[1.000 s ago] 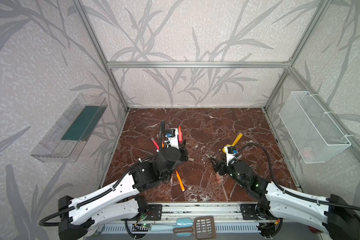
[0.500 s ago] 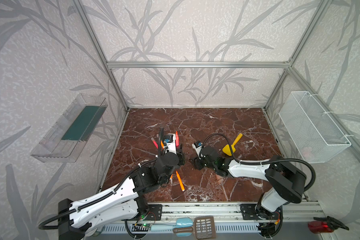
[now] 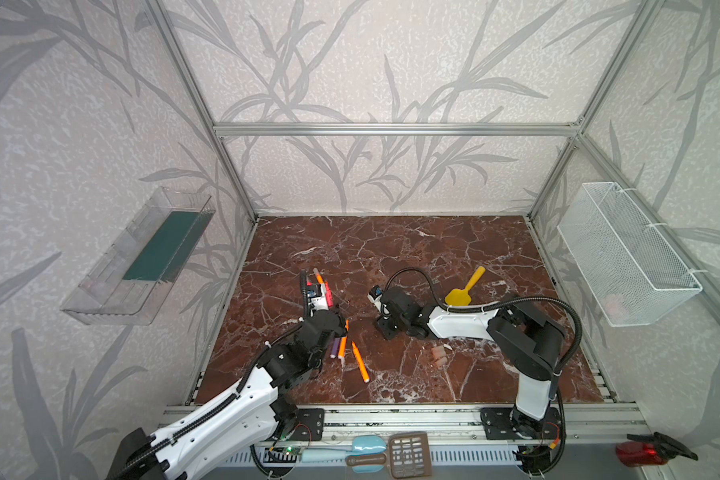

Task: Insert the pens into the pen caps
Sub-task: 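Lower the open right gripper over the pale cap on the table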

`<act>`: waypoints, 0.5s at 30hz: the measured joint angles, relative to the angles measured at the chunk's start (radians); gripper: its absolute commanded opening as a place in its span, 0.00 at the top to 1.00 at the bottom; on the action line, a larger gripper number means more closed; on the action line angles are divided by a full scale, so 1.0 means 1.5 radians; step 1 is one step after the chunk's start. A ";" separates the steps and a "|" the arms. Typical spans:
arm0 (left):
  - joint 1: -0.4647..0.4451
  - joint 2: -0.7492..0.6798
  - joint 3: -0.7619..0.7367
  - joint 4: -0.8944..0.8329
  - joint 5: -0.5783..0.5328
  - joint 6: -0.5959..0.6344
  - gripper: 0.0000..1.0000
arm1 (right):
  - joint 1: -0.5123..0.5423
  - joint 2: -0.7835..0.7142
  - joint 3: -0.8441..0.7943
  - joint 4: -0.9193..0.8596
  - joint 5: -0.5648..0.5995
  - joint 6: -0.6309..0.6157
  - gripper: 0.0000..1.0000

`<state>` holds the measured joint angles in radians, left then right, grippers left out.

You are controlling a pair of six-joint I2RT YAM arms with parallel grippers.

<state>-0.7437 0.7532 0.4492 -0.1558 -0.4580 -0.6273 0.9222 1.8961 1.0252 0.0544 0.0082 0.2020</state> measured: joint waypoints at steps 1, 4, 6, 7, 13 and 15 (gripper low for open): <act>0.002 0.000 0.000 0.003 0.002 -0.001 1.00 | 0.000 0.000 0.001 -0.003 0.001 -0.001 0.55; 0.006 0.006 0.000 0.007 0.009 -0.001 1.00 | 0.000 0.000 0.004 -0.011 0.007 -0.004 0.56; 0.008 0.014 0.000 0.011 0.013 -0.002 1.00 | 0.000 0.000 0.004 -0.013 0.011 -0.006 0.56; 0.009 0.020 0.000 0.013 0.016 -0.002 1.00 | 0.000 0.000 0.004 -0.014 0.012 -0.006 0.56; 0.011 0.052 0.001 0.020 0.031 -0.001 1.00 | 0.005 -0.001 0.004 -0.019 0.026 -0.010 0.55; 0.013 0.059 0.002 0.020 0.034 -0.001 1.00 | 0.009 -0.003 0.003 -0.024 0.035 -0.012 0.55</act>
<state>-0.7242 0.8417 0.4515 -0.1253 -0.4065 -0.6292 0.9352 1.8915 1.0294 0.0189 0.0608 0.1841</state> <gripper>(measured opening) 0.170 0.446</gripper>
